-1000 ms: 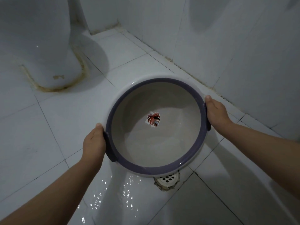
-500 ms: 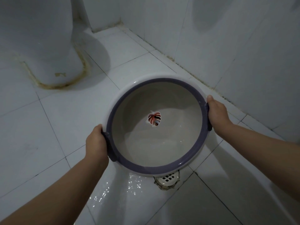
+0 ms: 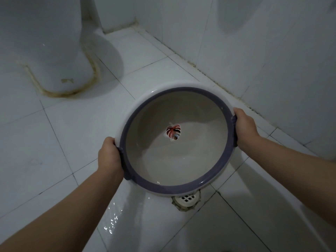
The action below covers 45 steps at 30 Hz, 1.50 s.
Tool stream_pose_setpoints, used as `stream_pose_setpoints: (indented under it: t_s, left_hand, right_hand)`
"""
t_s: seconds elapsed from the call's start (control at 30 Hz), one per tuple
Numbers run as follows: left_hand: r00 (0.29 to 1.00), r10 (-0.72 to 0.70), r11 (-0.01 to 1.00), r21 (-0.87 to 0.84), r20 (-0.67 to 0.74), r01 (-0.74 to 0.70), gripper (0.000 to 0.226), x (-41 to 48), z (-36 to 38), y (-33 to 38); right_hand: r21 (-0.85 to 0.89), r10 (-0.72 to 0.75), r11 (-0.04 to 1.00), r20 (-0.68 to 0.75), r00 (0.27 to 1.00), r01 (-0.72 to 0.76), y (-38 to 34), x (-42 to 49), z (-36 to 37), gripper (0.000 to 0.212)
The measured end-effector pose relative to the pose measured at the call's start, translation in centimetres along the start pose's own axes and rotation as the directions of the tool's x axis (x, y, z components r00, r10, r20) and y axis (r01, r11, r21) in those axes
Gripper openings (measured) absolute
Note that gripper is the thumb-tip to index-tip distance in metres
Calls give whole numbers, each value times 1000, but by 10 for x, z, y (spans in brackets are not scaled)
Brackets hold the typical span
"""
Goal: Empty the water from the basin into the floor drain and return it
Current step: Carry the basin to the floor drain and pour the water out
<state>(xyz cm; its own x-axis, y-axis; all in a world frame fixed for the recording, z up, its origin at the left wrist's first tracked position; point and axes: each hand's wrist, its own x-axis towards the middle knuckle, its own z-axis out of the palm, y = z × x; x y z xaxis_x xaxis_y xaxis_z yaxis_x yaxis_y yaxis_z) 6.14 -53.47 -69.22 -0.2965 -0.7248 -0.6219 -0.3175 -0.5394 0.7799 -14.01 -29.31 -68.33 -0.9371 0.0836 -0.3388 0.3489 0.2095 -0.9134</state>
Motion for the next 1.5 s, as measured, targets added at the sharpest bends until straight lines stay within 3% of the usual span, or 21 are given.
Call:
stream_pose_setpoints:
  t_s: [0.47,0.63,0.8,1.0,1.17,1.33,1.5]
  left_hand:
    - [997,-62,994,-84,40,65,27,-17,1,2]
    - [998,-45,997,-63,38,47,25,-16,1,0]
    - [999,-44,997,-67,29,46,29,-17,1,-2]
    - [1000,-13,999,-47,13,14,28,-17,3,-2]
    - [1000,-8,997,-80,-2,7,26,-15,1,-3]
    - [1000,-27,994,-102,1,27,24,-15,-1,-5]
    - [1000,-31,990,-137,0,31,23,-15,-1,-5]
  right_hand:
    - [114,36,993,36,999,-39,10,3,-4,34]
    - [88,37,995,15,999,-39,13,5,-9,52]
    - [67,55,996,41,998,-58,18,3,-13,27]
    - [107,119,987,49,992,-124,25,-1,-16,24]
    - [136,104,985,14,994,-105,25,-1,-16,28]
    - [125,114,986,-13,993,-111,25,0,-17,54]
    - [150,142,979,-18,990,-137,25,-1,-17,51]
